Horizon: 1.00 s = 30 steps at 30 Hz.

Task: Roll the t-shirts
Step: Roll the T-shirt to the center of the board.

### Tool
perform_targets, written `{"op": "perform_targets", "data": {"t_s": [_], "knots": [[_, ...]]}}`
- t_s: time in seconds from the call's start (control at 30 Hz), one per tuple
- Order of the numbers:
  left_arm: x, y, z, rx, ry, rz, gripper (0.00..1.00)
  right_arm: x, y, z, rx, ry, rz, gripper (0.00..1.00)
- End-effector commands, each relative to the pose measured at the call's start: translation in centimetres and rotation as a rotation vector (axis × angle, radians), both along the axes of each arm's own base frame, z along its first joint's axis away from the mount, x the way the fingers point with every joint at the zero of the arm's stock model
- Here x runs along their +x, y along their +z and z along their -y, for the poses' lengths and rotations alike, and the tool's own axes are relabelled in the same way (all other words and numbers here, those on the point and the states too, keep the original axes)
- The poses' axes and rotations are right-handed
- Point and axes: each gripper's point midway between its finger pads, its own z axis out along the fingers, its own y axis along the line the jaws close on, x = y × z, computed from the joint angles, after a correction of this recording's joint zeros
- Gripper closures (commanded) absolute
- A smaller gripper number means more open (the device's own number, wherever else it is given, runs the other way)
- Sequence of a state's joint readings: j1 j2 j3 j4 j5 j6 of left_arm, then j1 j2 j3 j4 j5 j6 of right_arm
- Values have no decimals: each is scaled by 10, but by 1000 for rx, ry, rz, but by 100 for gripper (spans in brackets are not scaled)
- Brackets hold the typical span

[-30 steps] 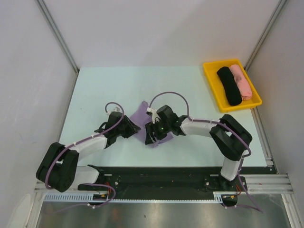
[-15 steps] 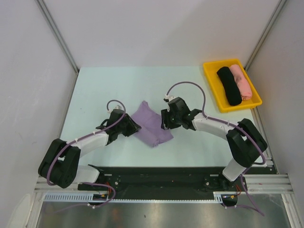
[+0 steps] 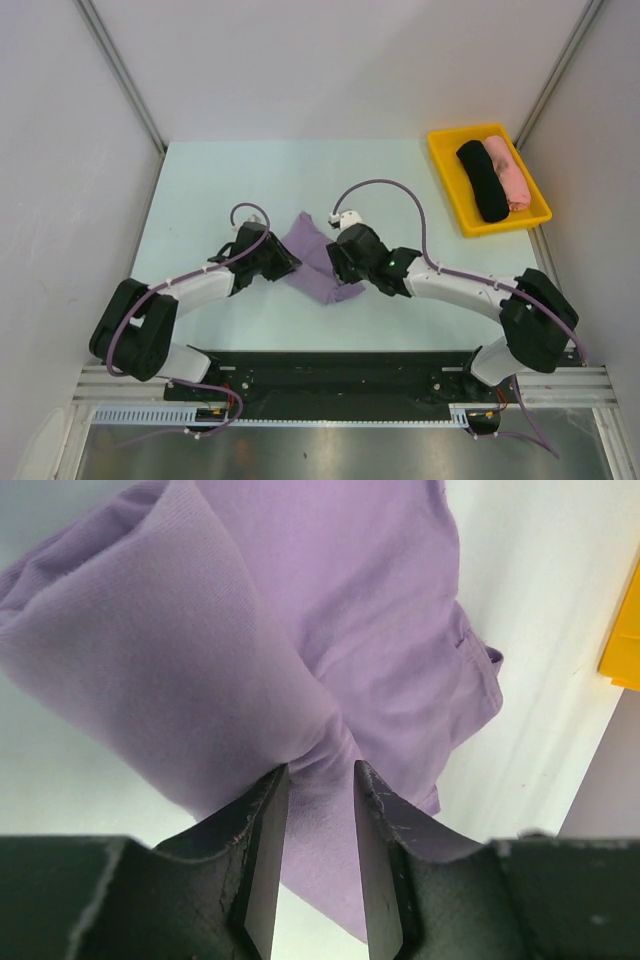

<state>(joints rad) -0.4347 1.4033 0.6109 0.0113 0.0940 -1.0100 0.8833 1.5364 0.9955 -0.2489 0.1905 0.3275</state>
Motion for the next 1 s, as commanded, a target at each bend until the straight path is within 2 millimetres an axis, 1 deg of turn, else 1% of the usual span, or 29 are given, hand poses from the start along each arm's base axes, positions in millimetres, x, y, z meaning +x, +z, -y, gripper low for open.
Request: {"op": "perform_targets", "data": {"t_s": [0.0, 0.1, 0.13, 0.17, 0.2, 0.23, 0.27, 0.37, 0.4, 0.47, 0.5, 0.6, 0.63, 0.67, 0.73, 0.83, 0.87, 0.9, 0.97], "knots": [[15, 8, 7, 6, -16, 38, 62, -11, 43, -29, -4, 97, 217, 48], [19, 8, 11, 5, -28, 36, 62, -22, 43, -49, -27, 194, 273, 46], [20, 7, 12, 6, -34, 34, 62, -29, 42, -57, -52, 242, 294, 46], [21, 6, 13, 7, -38, 28, 62, -31, 35, -60, -77, 261, 296, 46], [23, 7, 14, 7, -38, 29, 62, -34, 36, -67, -85, 281, 314, 45], [24, 8, 16, 2, -44, 29, 62, -32, 32, -67, -115, 294, 330, 43], [25, 8, 17, 1, -44, 30, 62, -32, 24, -69, -140, 305, 329, 42], [27, 7, 18, 0, -46, 28, 62, -30, 16, -74, -171, 322, 329, 39], [27, 6, 19, 1, -46, 25, 62, -30, 10, -76, -186, 324, 322, 39], [29, 6, 20, 0, -49, 25, 62, -31, 5, -77, -225, 351, 332, 35], [29, 5, 19, 2, -48, 22, 62, -31, -3, -77, -247, 356, 324, 33], [30, 5, 22, -2, -54, 22, 62, -30, -17, -77, -295, 373, 306, 29], [30, 5, 22, -4, -56, 22, 61, -30, -26, -77, -316, 379, 293, 27], [31, 6, 23, -6, -57, 24, 61, -31, -30, -76, -329, 385, 284, 27], [32, 8, 24, -8, -59, 28, 60, -34, -42, -75, -349, 400, 258, 27], [35, 14, 25, -6, -69, 39, 57, -33, -53, -69, -373, 390, 225, 29], [38, 21, 26, -8, -69, 54, 57, -33, -56, -64, -384, 384, 210, 29], [40, 23, 25, -7, -67, 60, 56, -30, -58, -60, -380, 373, 190, 31], [46, 36, 24, -18, -66, 93, 51, -29, -60, -57, -364, 369, 156, 34]]}}
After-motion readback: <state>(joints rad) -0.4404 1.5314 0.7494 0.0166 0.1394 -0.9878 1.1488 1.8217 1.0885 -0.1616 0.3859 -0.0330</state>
